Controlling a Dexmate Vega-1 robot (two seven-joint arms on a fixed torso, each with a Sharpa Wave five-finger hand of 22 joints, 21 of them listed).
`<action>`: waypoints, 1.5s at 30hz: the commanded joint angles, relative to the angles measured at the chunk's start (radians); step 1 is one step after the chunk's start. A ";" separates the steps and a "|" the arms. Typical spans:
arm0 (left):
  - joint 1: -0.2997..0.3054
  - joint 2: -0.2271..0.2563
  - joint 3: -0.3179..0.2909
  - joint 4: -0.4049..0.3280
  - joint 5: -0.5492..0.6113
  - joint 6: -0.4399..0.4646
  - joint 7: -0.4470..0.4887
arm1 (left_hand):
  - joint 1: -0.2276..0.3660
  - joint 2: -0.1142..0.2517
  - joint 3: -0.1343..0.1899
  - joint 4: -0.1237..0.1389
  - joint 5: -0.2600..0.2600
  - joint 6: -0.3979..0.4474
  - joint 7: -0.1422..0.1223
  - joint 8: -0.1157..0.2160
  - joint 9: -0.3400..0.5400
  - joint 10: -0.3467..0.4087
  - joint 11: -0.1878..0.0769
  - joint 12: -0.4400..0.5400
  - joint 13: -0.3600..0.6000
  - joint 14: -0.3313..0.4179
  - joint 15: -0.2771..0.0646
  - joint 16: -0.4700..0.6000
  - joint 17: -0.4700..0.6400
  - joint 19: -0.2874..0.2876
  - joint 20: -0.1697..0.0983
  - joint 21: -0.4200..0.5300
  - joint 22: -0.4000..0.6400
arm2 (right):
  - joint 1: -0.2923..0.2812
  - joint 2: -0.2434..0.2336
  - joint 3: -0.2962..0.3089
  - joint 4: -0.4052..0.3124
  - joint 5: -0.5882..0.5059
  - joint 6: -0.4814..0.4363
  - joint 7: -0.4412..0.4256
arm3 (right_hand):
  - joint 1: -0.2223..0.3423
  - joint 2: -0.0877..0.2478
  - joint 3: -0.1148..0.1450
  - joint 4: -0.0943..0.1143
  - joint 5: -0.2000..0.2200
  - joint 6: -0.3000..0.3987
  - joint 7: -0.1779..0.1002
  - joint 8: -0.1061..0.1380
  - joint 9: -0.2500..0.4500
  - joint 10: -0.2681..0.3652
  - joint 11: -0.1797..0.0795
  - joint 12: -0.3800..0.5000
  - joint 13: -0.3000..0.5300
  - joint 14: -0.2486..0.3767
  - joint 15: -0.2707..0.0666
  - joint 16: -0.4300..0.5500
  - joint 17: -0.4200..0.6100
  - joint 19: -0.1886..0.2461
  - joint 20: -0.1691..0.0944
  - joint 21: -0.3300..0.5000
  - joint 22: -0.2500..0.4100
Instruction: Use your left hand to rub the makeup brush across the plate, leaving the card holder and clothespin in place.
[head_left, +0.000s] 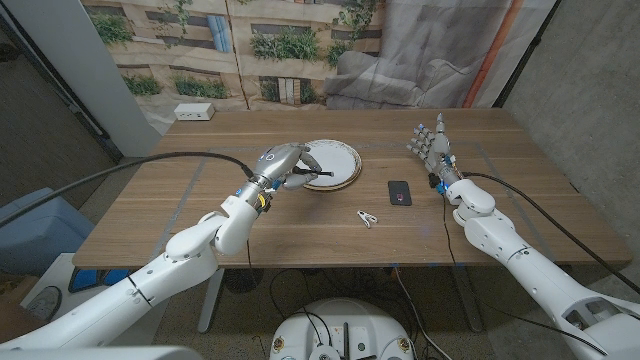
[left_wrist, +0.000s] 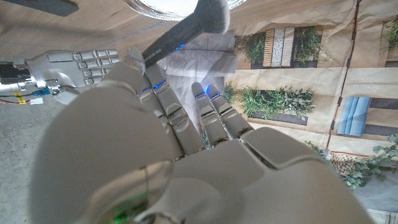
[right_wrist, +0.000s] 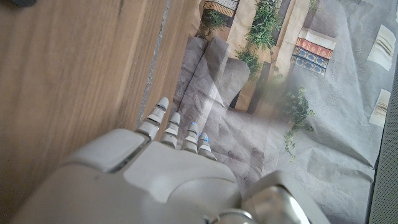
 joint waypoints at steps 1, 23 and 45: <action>-0.039 -0.075 0.013 0.086 -0.061 -0.023 0.106 | 0.013 -0.002 -0.005 -0.002 0.008 0.005 0.000 -0.003 0.005 0.009 -0.007 0.000 0.005 0.011 -0.155 -0.003 0.002 0.008 -0.013 0.003 0.005 | 0.000 0.000 0.000 0.001 0.000 0.000 0.000 | 0.002 0.101 0.002 0.007 0.007 -0.008 0.000 0.005 0.003 -0.007 0.002 0.007 0.001 -0.001 0.009 0.004 0.003 0.000 0.007 0.007 0.006; -0.077 -0.202 0.050 0.198 -0.200 -0.041 0.220 | 0.017 0.000 -0.017 -0.001 0.010 0.005 0.008 -0.011 0.006 0.004 -0.007 -0.007 0.005 0.025 -0.151 0.000 0.002 0.010 -0.018 0.002 0.005 | 0.000 0.000 0.000 0.001 0.000 -0.001 0.000 | 0.002 0.101 0.002 0.007 0.007 -0.008 0.000 0.005 0.002 -0.009 0.000 0.006 0.001 -0.001 0.008 0.004 0.003 0.000 0.007 0.007 0.006; -0.132 -0.312 0.061 0.295 -0.414 -0.083 0.202 | 0.017 -0.004 -0.032 0.001 0.011 0.001 0.001 -0.019 0.009 -0.021 -0.006 -0.017 0.005 0.023 -0.149 -0.006 0.000 0.018 -0.010 0.004 0.007 | -0.001 -0.001 0.001 -0.003 0.001 -0.002 0.000 | 0.002 0.101 0.002 0.007 0.007 -0.008 0.000 0.005 0.002 -0.007 0.001 0.007 0.001 0.000 0.009 0.004 0.003 0.000 0.007 0.007 0.006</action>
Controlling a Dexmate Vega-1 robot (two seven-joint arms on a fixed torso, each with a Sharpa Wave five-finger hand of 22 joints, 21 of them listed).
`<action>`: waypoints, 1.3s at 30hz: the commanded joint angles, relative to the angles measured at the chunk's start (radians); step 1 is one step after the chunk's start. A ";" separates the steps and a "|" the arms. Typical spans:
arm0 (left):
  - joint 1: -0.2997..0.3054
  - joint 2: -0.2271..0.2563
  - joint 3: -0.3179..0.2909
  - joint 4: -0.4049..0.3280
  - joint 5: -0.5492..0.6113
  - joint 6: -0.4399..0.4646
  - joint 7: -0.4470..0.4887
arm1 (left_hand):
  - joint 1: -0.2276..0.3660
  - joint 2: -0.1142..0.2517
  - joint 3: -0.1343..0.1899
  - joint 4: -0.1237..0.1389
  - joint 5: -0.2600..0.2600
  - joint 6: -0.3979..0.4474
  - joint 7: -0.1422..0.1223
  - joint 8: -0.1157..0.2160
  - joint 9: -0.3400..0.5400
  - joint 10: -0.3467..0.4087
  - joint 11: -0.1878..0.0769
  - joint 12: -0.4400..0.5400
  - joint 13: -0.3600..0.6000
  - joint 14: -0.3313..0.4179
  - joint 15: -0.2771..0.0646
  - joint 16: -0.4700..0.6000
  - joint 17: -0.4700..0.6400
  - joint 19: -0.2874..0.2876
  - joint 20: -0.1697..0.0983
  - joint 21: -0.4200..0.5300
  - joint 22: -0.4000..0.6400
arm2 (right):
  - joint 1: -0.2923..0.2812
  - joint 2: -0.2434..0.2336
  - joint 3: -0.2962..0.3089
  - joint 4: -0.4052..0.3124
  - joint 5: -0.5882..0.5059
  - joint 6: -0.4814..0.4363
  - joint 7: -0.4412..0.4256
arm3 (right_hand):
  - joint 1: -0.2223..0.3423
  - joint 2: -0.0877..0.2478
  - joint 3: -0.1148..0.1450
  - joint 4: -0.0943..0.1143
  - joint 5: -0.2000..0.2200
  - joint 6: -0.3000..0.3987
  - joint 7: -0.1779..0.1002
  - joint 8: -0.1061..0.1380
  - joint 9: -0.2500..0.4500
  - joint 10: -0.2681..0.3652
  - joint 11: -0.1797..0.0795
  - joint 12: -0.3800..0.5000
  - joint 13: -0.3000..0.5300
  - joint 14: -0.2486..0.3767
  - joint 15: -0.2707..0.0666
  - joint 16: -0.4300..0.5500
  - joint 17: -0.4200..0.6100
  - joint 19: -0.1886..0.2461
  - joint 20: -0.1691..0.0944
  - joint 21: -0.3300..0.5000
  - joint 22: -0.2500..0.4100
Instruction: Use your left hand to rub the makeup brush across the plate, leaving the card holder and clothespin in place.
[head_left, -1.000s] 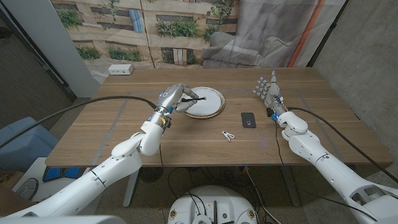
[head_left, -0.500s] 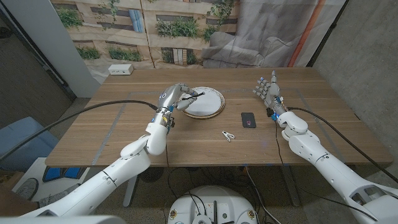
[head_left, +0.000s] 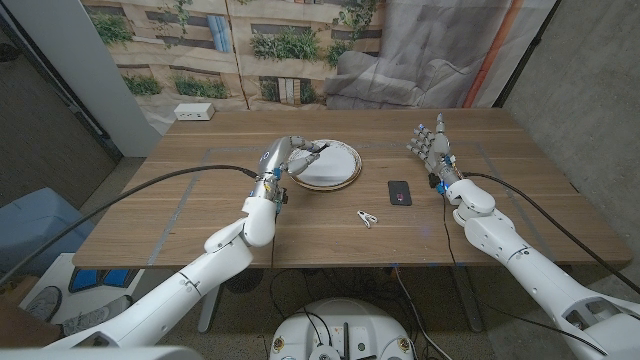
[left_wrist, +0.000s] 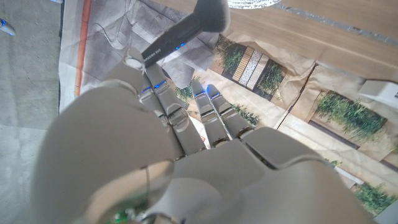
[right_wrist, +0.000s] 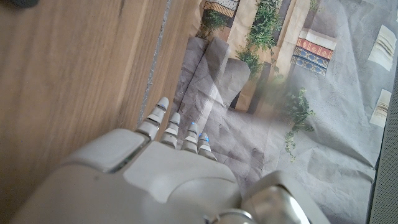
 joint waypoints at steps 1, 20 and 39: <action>-0.033 -0.063 0.010 0.053 -0.105 -0.009 -0.008 | 0.011 -0.005 -0.008 0.001 0.007 0.003 -0.006 -0.001 0.003 -0.009 -0.001 -0.001 0.005 -0.001 -0.147 -0.003 0.000 0.011 -0.012 0.003 0.002 | -0.001 -0.001 0.001 -0.002 0.001 0.000 0.000 | 0.002 0.101 0.002 0.007 0.007 -0.008 0.001 0.005 0.002 -0.008 0.000 0.007 0.001 0.000 0.009 0.004 0.003 0.000 0.007 0.007 0.006; -0.102 -0.140 0.040 0.181 -0.236 -0.028 -0.031 | 0.009 -0.005 -0.018 0.003 0.008 0.008 -0.016 -0.003 0.004 -0.016 -0.001 -0.002 0.005 -0.024 -0.148 -0.012 -0.003 -0.003 -0.005 -0.003 0.003 | -0.001 -0.001 0.001 0.000 0.001 0.000 0.000 | 0.001 0.101 0.002 0.007 0.007 -0.008 0.001 0.005 0.002 -0.009 0.001 0.006 0.001 0.000 0.010 0.004 0.003 0.001 0.007 0.007 0.006; -0.127 -0.186 0.053 0.231 -0.353 0.017 -0.048 | 0.007 -0.003 -0.025 0.005 0.009 0.003 -0.015 -0.008 0.005 -0.018 -0.001 -0.002 0.005 -0.045 -0.147 -0.015 -0.003 -0.021 -0.002 -0.009 0.002 | -0.001 -0.001 0.001 -0.002 0.001 -0.001 -0.001 | 0.002 0.101 0.002 0.007 0.007 -0.008 0.001 0.005 0.002 -0.009 0.001 0.007 0.002 -0.001 0.009 0.004 0.003 0.000 0.007 0.007 0.006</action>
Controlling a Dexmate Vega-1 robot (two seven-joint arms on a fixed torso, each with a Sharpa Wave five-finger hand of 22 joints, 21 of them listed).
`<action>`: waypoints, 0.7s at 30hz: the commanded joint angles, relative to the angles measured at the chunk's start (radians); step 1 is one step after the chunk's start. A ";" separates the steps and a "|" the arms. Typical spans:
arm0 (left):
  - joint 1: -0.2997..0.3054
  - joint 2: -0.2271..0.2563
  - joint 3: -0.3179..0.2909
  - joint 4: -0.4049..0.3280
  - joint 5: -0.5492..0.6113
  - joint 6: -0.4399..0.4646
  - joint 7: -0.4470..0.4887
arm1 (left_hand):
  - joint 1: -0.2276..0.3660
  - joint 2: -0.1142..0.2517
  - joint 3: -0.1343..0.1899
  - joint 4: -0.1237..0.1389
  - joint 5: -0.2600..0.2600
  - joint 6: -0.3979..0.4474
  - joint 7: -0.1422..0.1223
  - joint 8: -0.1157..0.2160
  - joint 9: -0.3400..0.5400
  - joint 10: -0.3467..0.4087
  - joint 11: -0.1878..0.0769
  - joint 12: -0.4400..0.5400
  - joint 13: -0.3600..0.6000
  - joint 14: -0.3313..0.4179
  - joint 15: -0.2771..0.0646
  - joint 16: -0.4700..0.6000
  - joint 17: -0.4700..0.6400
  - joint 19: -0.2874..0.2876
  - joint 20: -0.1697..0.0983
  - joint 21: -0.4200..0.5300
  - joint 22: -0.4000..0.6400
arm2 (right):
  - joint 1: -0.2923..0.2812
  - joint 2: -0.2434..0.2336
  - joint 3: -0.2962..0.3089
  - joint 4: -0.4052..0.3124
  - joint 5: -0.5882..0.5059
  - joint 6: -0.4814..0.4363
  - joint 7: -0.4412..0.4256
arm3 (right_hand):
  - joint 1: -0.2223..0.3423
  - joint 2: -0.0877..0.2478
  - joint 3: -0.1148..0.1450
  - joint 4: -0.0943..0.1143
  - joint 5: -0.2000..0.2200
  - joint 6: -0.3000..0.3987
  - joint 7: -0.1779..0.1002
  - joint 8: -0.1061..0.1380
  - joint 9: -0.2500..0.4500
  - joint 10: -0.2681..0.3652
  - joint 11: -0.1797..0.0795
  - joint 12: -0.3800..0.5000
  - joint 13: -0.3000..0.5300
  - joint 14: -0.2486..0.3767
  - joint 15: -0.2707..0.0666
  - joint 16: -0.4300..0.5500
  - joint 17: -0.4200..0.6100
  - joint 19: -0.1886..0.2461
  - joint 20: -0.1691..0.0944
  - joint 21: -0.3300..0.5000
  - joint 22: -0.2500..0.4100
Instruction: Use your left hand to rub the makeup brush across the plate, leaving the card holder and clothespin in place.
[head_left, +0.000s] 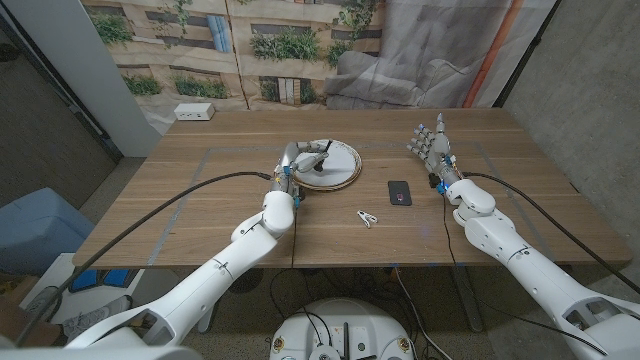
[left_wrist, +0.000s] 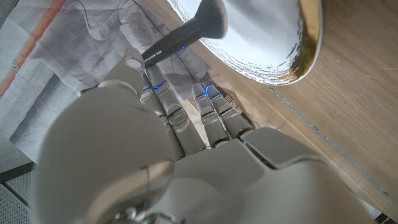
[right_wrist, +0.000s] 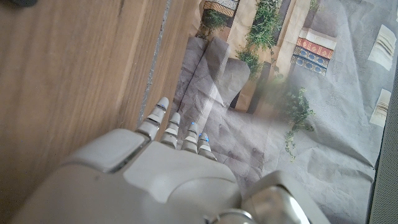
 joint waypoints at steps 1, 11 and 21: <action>-0.019 -0.030 0.014 0.037 -0.065 0.026 -0.002 | 0.008 -0.002 -0.006 0.002 0.005 -0.002 0.006 -0.001 0.005 -0.002 0.005 -0.002 0.005 -0.008 -0.151 0.001 0.001 -0.005 0.001 -0.003 0.002 | 0.000 0.000 0.000 -0.001 0.000 -0.001 -0.001 | 0.002 0.101 0.002 0.007 0.007 -0.008 0.001 0.005 0.002 -0.009 0.002 0.007 0.002 0.000 0.009 0.004 0.003 0.000 0.007 0.007 0.006; -0.030 -0.044 0.017 0.059 -0.104 0.026 -0.002 | 0.009 0.004 -0.007 0.002 0.006 -0.008 0.011 -0.004 0.006 -0.004 0.005 -0.002 0.005 -0.013 -0.151 0.002 0.002 -0.007 0.005 -0.003 0.002 | 0.000 0.000 0.000 -0.001 0.000 0.000 -0.001 | 0.002 0.101 0.002 0.007 0.007 -0.008 0.000 0.005 0.002 -0.008 0.001 0.007 0.002 -0.001 0.010 0.004 0.003 0.000 0.006 0.007 0.006; -0.032 -0.056 0.017 0.070 -0.133 0.029 0.008 | 0.011 0.012 -0.010 0.003 0.007 -0.002 0.016 -0.001 0.007 0.004 0.005 0.002 0.005 -0.015 -0.150 0.005 0.002 0.015 -0.003 0.006 0.003 | 0.000 0.000 0.000 0.000 0.000 0.001 0.000 | 0.002 0.101 0.002 0.007 0.007 -0.009 0.000 0.005 0.002 -0.008 0.001 0.007 0.002 -0.001 0.008 0.004 0.003 0.000 0.006 0.007 0.006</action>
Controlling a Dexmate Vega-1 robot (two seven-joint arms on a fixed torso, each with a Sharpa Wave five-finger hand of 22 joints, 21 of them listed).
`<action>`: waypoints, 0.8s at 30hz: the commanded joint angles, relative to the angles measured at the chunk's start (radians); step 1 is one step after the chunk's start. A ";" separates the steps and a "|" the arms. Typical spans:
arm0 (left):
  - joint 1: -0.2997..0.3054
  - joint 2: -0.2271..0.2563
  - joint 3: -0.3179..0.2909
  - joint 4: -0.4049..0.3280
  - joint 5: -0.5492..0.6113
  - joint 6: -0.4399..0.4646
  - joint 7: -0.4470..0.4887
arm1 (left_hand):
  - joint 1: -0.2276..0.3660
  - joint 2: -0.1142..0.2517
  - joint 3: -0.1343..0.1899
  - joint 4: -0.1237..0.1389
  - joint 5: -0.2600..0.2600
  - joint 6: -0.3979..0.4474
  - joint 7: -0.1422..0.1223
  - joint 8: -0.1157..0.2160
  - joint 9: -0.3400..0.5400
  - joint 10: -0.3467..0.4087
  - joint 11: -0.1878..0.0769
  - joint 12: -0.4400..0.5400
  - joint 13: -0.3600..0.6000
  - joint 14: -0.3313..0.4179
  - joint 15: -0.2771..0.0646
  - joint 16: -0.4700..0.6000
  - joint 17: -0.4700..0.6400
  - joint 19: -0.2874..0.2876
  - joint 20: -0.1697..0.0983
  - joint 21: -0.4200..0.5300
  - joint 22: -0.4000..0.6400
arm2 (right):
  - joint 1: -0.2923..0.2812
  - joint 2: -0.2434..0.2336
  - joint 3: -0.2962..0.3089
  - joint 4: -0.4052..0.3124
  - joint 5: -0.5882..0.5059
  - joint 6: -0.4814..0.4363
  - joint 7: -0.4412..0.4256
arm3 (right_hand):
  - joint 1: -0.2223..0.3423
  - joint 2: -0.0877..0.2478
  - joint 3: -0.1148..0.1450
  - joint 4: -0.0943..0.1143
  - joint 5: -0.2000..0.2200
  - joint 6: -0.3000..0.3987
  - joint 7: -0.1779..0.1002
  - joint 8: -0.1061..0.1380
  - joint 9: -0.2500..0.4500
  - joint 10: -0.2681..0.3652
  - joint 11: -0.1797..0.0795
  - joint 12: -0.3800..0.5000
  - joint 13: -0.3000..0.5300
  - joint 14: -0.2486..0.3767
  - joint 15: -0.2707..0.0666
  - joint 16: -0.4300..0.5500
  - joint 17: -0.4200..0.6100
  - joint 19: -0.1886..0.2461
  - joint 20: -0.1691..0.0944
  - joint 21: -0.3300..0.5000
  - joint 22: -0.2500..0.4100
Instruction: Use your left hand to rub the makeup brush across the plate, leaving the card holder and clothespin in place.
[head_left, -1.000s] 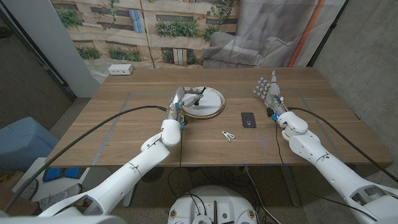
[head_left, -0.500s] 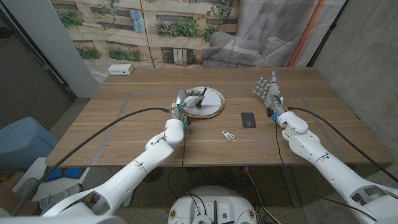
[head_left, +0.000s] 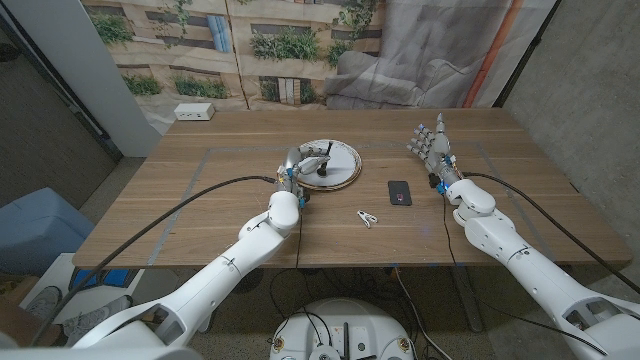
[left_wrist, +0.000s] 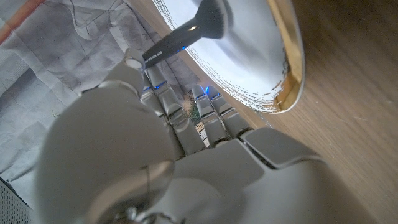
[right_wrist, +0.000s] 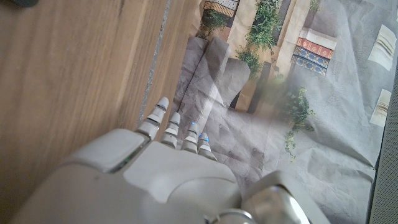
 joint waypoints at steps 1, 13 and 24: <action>-0.007 -0.011 0.005 0.015 -0.034 0.008 0.007 | 0.007 0.007 -0.003 0.001 0.007 0.008 0.008 -0.001 0.001 0.011 0.000 0.003 0.002 -0.004 -0.150 0.005 0.002 0.006 -0.003 0.006 0.003 | 0.000 0.000 0.000 0.000 0.000 0.001 0.000 | 0.002 0.101 0.002 0.007 0.007 -0.009 0.000 0.005 0.002 -0.008 0.002 0.007 0.002 0.000 0.008 0.004 0.003 0.000 0.006 0.007 0.006; -0.010 -0.008 0.008 0.025 -0.039 0.010 0.020 | 0.007 0.008 -0.006 0.000 0.007 0.015 0.009 0.001 0.002 0.020 -0.001 0.006 0.002 -0.006 -0.149 0.006 0.002 0.003 -0.003 0.005 0.003 | 0.000 0.000 0.000 0.001 0.000 0.001 0.000 | 0.001 0.101 0.002 0.007 0.007 -0.008 0.000 0.005 0.002 -0.009 0.000 0.007 0.002 0.000 0.008 0.004 0.003 0.000 0.007 0.007 0.006; -0.017 -0.003 0.005 0.045 -0.044 0.005 0.025 | 0.009 0.009 -0.009 -0.001 0.007 0.016 0.009 0.001 0.002 0.023 -0.001 0.006 0.002 -0.006 -0.150 0.007 0.002 0.003 -0.003 0.005 0.003 | 0.000 0.000 0.000 0.001 0.000 0.001 0.000 | 0.002 0.101 0.002 0.007 0.007 -0.007 0.001 0.005 0.002 -0.009 -0.002 0.007 0.002 -0.001 0.008 0.004 0.003 0.000 0.006 0.007 0.006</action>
